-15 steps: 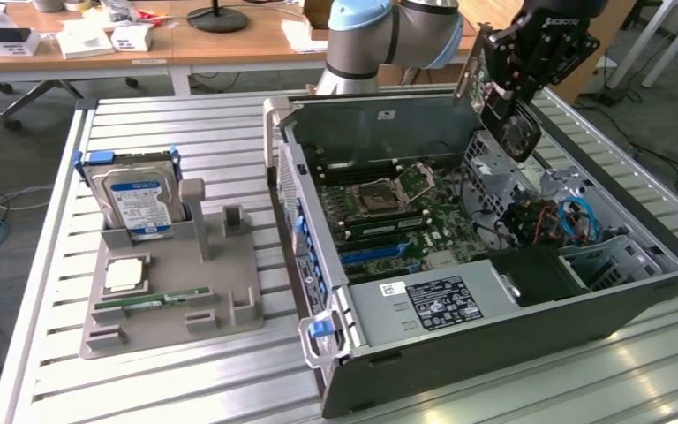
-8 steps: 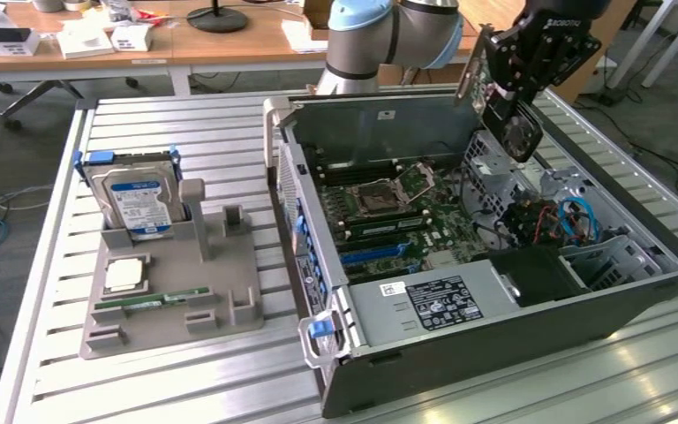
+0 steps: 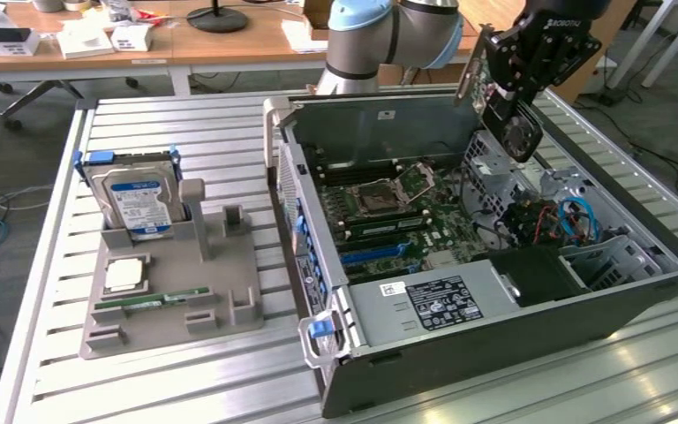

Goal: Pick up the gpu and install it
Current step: 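Insert the gpu into the slot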

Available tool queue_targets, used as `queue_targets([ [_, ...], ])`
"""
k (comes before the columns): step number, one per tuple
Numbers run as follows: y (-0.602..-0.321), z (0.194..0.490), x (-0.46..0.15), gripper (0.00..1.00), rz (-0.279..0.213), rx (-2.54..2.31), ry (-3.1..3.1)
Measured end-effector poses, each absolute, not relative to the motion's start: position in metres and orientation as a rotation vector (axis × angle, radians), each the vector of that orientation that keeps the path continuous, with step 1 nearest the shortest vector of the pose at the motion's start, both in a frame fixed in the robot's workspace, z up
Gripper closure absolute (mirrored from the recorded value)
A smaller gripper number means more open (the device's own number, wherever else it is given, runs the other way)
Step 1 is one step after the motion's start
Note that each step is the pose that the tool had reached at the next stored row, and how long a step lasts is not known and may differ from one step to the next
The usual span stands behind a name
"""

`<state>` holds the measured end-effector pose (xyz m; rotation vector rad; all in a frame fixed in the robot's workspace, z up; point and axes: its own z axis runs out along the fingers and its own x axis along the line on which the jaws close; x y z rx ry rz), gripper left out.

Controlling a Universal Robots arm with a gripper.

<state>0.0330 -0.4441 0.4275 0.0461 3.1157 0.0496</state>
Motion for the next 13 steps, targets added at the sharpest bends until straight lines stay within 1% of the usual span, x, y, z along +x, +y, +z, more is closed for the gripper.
queue_targets([
  [8, -0.4441, 0.4275, 0.0329, 0.74, 0.050, 0.030, 3.116],
  [13, -0.4441, 0.4274, 0.0329, 0.74, 0.051, -0.087, 3.116],
])
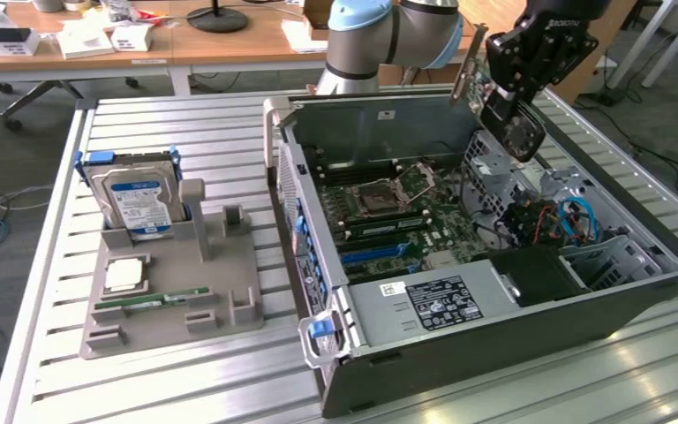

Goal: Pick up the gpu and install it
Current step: 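Insert the gpu into the slot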

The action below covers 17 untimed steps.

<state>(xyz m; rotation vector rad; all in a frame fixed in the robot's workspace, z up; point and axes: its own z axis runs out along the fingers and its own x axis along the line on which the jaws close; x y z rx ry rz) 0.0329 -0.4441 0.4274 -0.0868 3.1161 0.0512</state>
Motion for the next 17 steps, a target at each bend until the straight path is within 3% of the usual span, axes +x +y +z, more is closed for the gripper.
queue_targets([
  [17, -0.4441, 0.4269, 0.0329, 0.74, 0.056, -0.554, 3.073],
])
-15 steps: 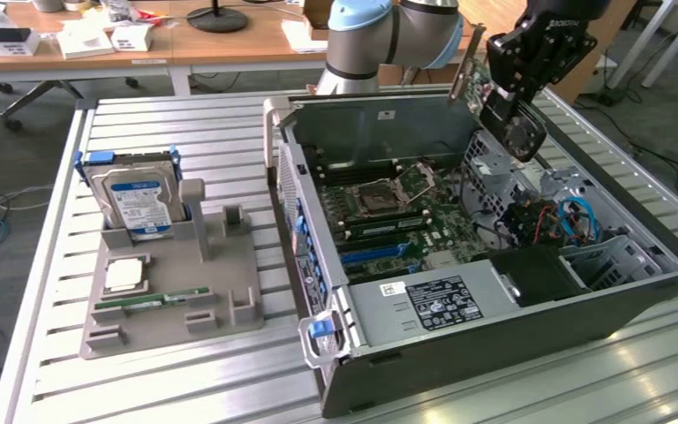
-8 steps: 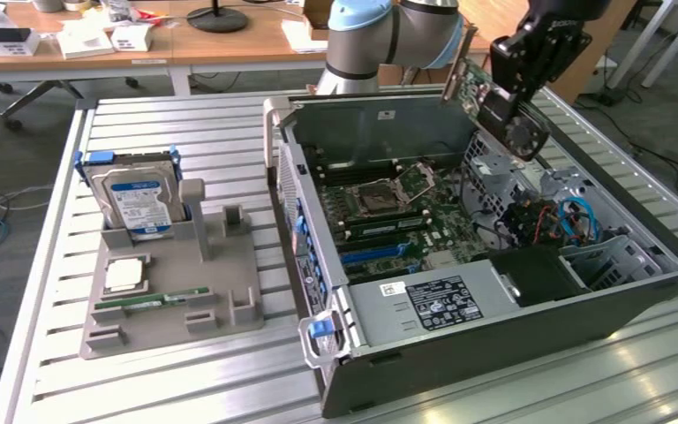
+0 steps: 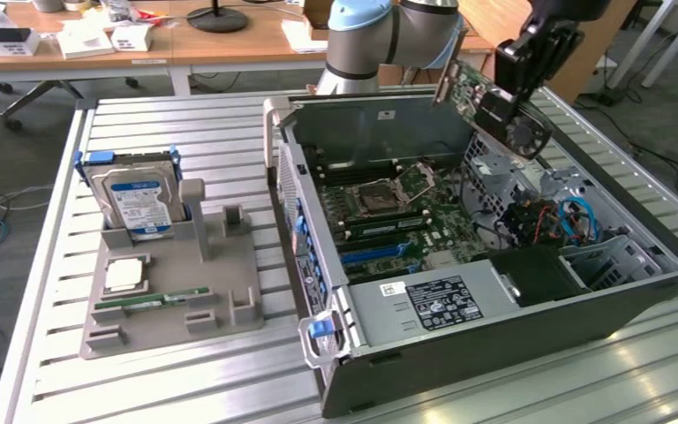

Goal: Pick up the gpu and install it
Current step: 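Insert the gpu into the slot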

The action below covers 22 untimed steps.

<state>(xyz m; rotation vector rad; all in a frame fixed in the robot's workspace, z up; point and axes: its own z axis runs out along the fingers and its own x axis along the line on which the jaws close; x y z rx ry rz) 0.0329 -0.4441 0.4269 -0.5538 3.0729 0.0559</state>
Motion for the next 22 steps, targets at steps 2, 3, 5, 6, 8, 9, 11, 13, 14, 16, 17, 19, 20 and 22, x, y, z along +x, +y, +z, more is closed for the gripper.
queue_targets([
  [2, -0.4441, 0.4269, 0.0329, 0.74, 0.056, -0.611, 3.063],
  [3, -0.4441, 0.4268, 0.0329, 0.74, 0.057, -0.638, 3.058],
  [5, -0.4441, 0.4268, 0.0329, 0.74, 0.057, -0.693, 3.046],
  [6, -0.4441, 0.4267, 0.0329, 0.74, 0.057, -0.721, 3.040],
  [8, -0.4441, 0.4266, 0.0329, 0.74, 0.058, -0.778, 3.027],
  [9, -0.4441, 0.4266, 0.0329, 0.74, 0.058, -0.805, 3.020],
  [11, -0.4441, 0.4265, 0.0329, 0.74, 0.058, -0.860, 3.006],
  [13, -0.4441, 0.4265, 0.0329, 0.74, 0.059, -0.914, 2.990],
  [14, -0.4441, 0.4264, 0.0329, 0.74, 0.059, -0.941, 2.982],
  [16, -0.4441, 0.4264, 0.0329, 0.74, 0.060, -0.997, 2.965],
  [17, -0.4441, 0.4263, 0.0329, 0.74, 0.060, -1.024, 2.956],
  [19, -0.4441, 0.4262, 0.0329, 0.74, 0.060, -1.077, 2.938],
  [20, -0.4441, 0.4262, 0.0329, 0.74, 0.060, -1.103, 2.928],
  [22, -0.4441, 0.4262, 0.0329, 0.74, 0.061, -1.158, 2.908],
])
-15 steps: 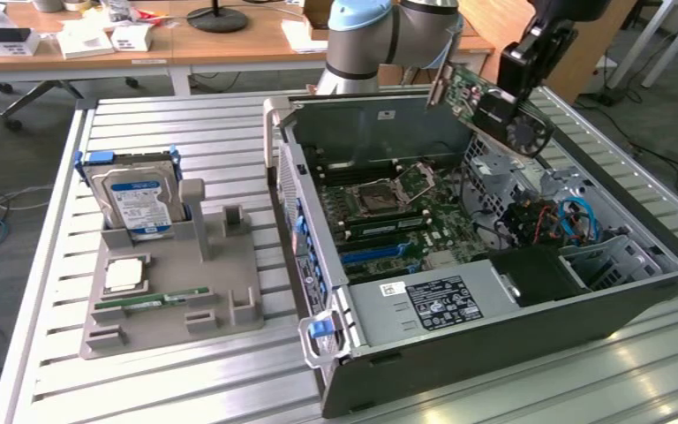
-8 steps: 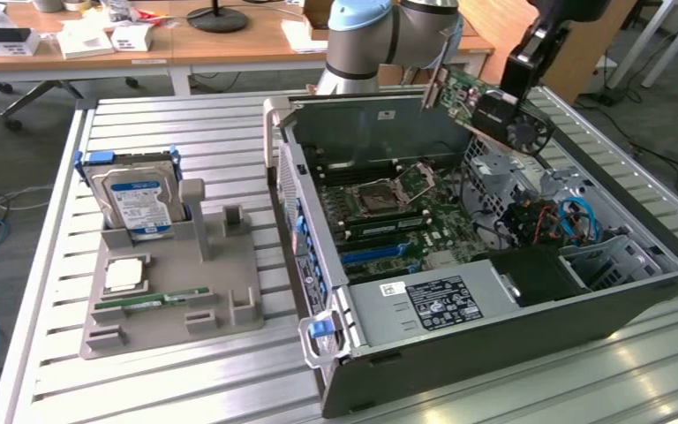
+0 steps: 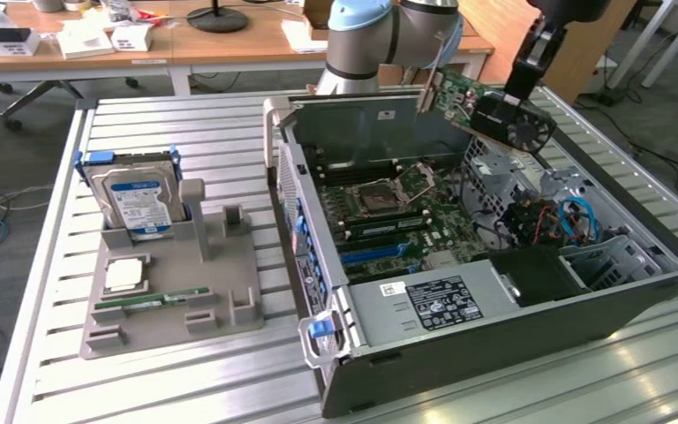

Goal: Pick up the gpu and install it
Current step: 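Insert the gpu into the slot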

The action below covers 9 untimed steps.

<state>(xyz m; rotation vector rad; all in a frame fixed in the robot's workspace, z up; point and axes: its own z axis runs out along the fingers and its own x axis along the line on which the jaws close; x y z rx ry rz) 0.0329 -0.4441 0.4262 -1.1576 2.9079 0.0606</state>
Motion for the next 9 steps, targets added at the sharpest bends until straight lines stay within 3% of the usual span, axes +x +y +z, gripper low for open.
queue_targets([
  [9, -0.4441, 0.4259, 0.0329, 0.74, 0.062, -1.393, 2.807],
])
